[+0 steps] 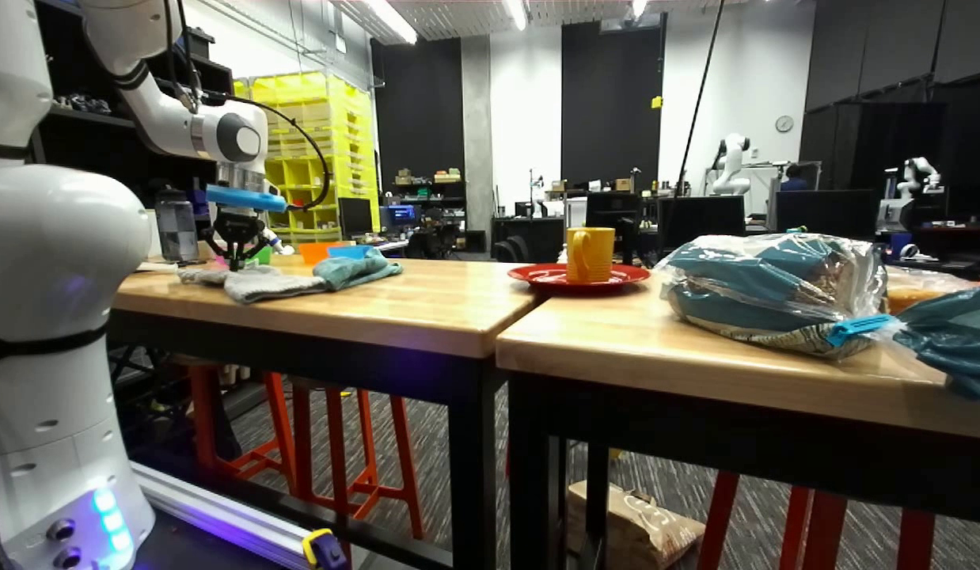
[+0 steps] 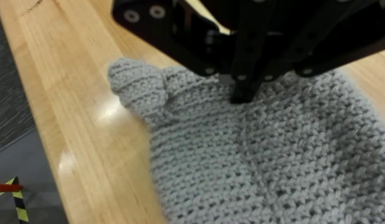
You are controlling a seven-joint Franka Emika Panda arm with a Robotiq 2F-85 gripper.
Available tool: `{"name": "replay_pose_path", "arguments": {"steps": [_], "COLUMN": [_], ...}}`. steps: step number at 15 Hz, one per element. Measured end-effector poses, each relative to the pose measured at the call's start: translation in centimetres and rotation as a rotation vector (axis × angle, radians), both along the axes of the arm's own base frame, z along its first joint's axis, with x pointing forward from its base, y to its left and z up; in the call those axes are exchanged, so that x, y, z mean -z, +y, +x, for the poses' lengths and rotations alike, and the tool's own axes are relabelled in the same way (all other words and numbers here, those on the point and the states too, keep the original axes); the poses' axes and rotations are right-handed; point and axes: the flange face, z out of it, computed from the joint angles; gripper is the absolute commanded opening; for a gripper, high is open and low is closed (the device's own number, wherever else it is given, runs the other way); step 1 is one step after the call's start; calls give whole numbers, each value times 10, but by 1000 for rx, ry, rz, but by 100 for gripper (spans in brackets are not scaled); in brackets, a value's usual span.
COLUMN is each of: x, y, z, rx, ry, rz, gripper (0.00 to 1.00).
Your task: Unfold the grey cotton material
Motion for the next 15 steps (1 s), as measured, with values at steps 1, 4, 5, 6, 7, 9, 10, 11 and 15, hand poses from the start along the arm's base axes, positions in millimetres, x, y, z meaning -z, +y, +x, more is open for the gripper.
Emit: {"name": "replay_pose_path", "arguments": {"steps": [1, 4, 5, 6, 7, 9, 10, 11, 15], "x": [1, 0, 0, 1, 0, 1, 1, 1, 2], "y": [2, 11, 16, 22, 28, 45, 54, 64, 105], "z": [2, 5, 5, 5, 5, 2, 0, -2, -17], "rx": [-1, -14, -21, -30, -40, -63, -77, -94, -170], "ry": [1, 1, 0, 1, 2, 6, 8, 10, 16], "rz": [1, 8, 11, 14, 20, 33, 39, 44, 66], "gripper": [0, 0, 0, 0, 0, 0, 0, 0, 0]}}
